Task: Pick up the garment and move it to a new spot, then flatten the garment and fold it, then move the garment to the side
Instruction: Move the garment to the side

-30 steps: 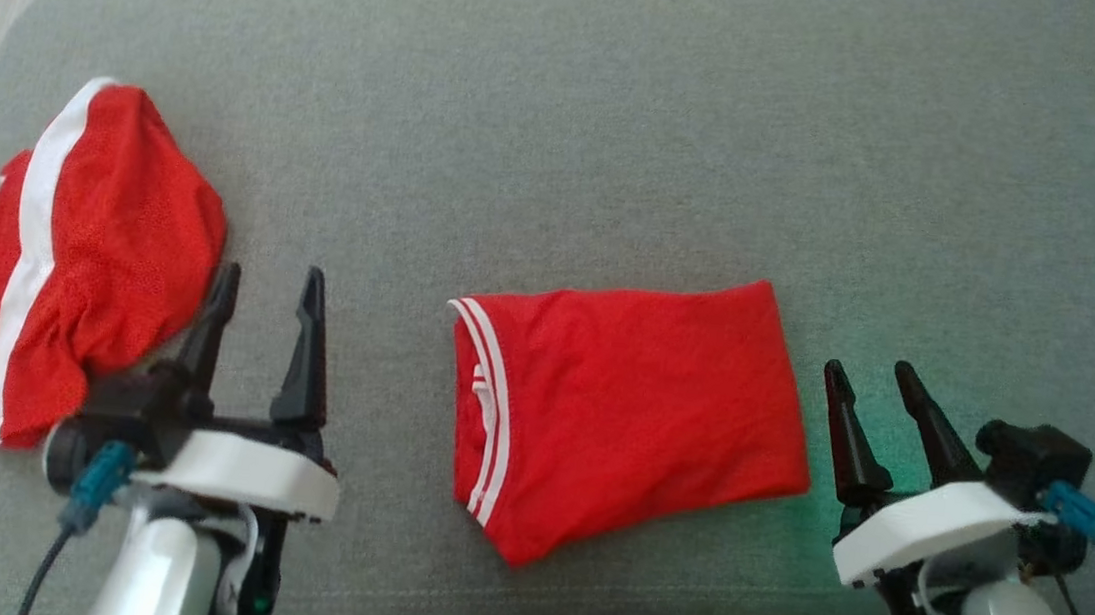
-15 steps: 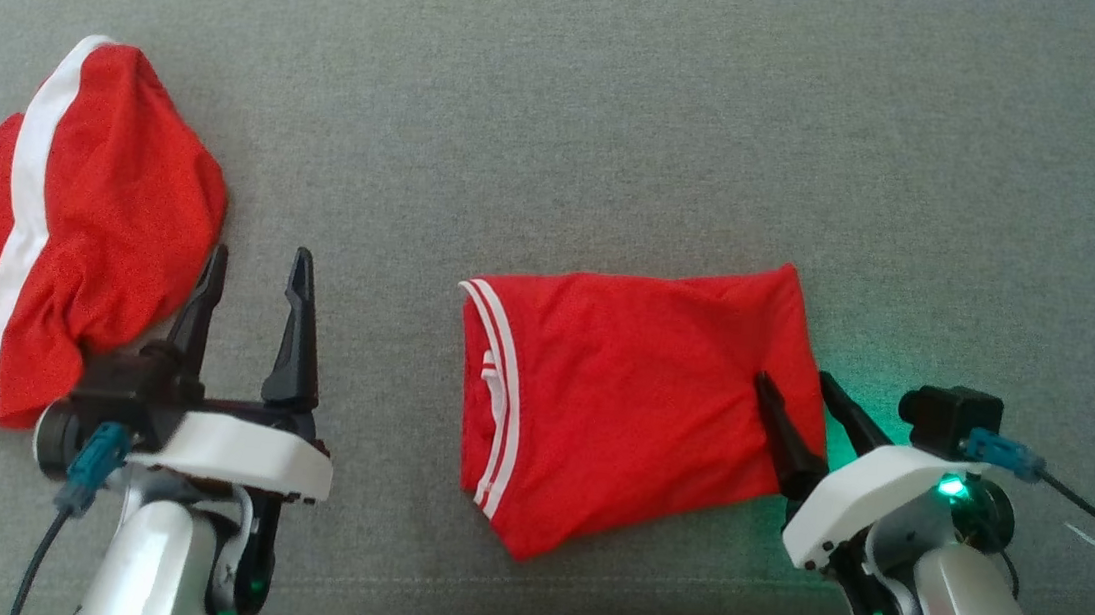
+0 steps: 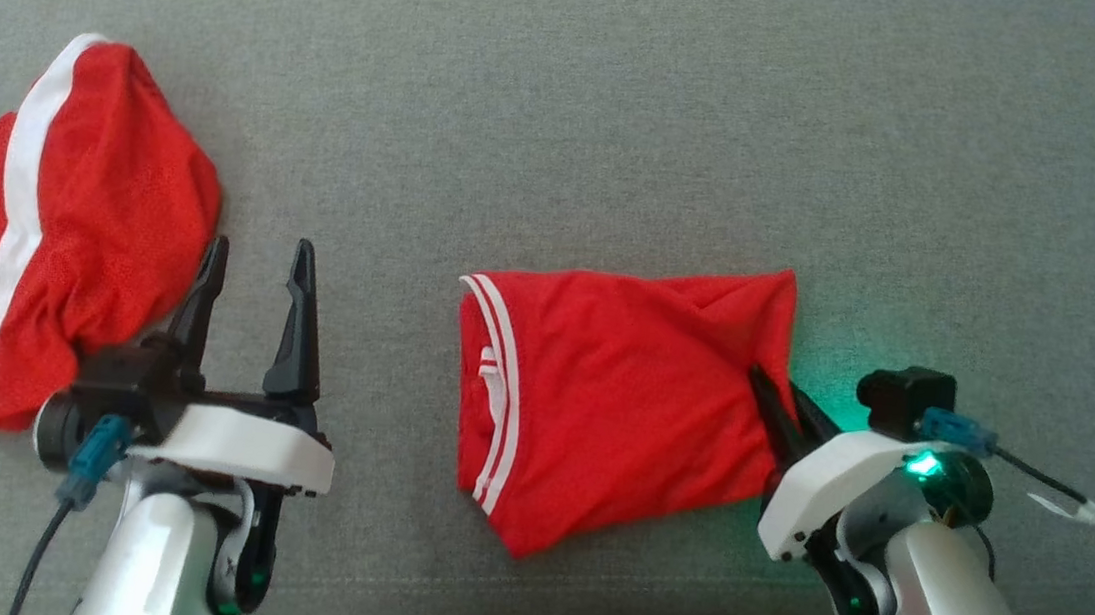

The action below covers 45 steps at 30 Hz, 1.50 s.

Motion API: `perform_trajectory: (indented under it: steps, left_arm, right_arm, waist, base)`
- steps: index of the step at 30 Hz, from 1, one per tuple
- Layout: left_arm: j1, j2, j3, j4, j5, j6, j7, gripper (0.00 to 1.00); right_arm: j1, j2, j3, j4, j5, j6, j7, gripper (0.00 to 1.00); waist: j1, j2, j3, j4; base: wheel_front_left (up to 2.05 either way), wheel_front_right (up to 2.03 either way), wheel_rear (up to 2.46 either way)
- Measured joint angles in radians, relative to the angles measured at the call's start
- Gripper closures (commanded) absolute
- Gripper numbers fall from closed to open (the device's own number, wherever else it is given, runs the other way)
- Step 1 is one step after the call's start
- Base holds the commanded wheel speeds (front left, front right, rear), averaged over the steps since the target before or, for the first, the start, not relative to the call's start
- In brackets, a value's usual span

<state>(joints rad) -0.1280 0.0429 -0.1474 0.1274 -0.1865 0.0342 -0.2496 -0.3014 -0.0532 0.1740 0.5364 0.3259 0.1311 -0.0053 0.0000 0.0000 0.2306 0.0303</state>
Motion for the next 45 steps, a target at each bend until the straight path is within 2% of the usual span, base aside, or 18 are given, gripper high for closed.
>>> perform_trajectory:
  steps: [2, 7, 13, 18, 25, 30, 31, 38, 45]
  left_arm:
    - [0.000, 0.000, 0.000, 0.000, 0.002, 0.000, 0.000, 0.00]
    - [0.000, 0.000, 0.000, 0.000, 0.010, -0.001, 0.000, 0.00]
    - [0.000, 0.000, 0.001, -0.004, 0.042, -0.035, 0.000, 0.00]
    - [-0.033, 0.010, -0.002, -0.014, 0.088, -0.071, 0.000, 0.00]
    - [-0.165, 0.078, -0.038, -0.028, 0.145, -0.116, -0.003, 0.00]
    - [-0.255, 0.121, -0.082, -0.030, 0.171, -0.141, -0.007, 0.00]
    - [-0.290, 0.138, -0.101, -0.032, 0.177, -0.145, -0.007, 0.00]
    - [-0.375, 0.171, -0.147, -0.095, 0.177, -0.158, 0.027, 0.00]
    - [-0.383, 0.189, -0.156, -0.143, 0.160, -0.158, 0.047, 0.00]
  right_arm:
    - [-0.002, 0.000, 0.000, 0.002, -0.021, 0.000, -0.005, 1.00]
    - [-0.029, 0.001, -0.001, -0.005, -0.160, 0.000, -0.022, 1.00]
    - [-0.078, -0.003, 0.006, -0.040, -0.301, 0.000, 0.001, 1.00]
    - [-0.156, -0.076, 0.059, -0.053, -0.326, 0.000, 0.044, 1.00]
    - [-0.375, -0.193, 0.112, -0.032, -0.257, 0.000, 0.095, 1.00]
    - [-0.487, -0.245, 0.053, 0.014, -0.210, 0.000, 0.094, 1.00]
    - [-0.518, -0.250, 0.009, 0.038, -0.189, 0.000, 0.093, 1.00]
    - [-0.557, -0.255, -0.145, 0.082, -0.188, 0.000, 0.082, 1.00]
    - [-0.570, -0.234, -0.202, 0.086, -0.209, 0.000, 0.056, 1.00]
  waist:
    - [0.0000, 0.0000, -0.001, -0.002]
    - [0.0000, 0.0000, -0.003, -0.030]
    - [0.0000, 0.0000, 0.001, -0.094]
    - [0.0000, 0.0000, 0.028, -0.171]
    - [0.0001, 0.0000, 0.134, -0.283]
    - [0.0001, 0.0000, 0.225, -0.353]
    - [0.0002, 0.0000, 0.261, -0.378]
    - [0.0002, 0.0000, 0.361, -0.441]
    - [0.0001, 0.0000, 0.414, -0.464]
  base:
    - [0.00, 0.00, 0.00]
    - [0.00, 0.00, 0.00]
    - [0.00, 0.00, 0.00]
    - [0.00, 0.00, 0.00]
    - [0.00, 0.00, 0.00]
    - [0.00, 0.00, 0.00]
    - [0.00, 0.00, 0.00]
    - [0.00, 0.00, 0.00]
    - [0.00, 0.00, 0.00]
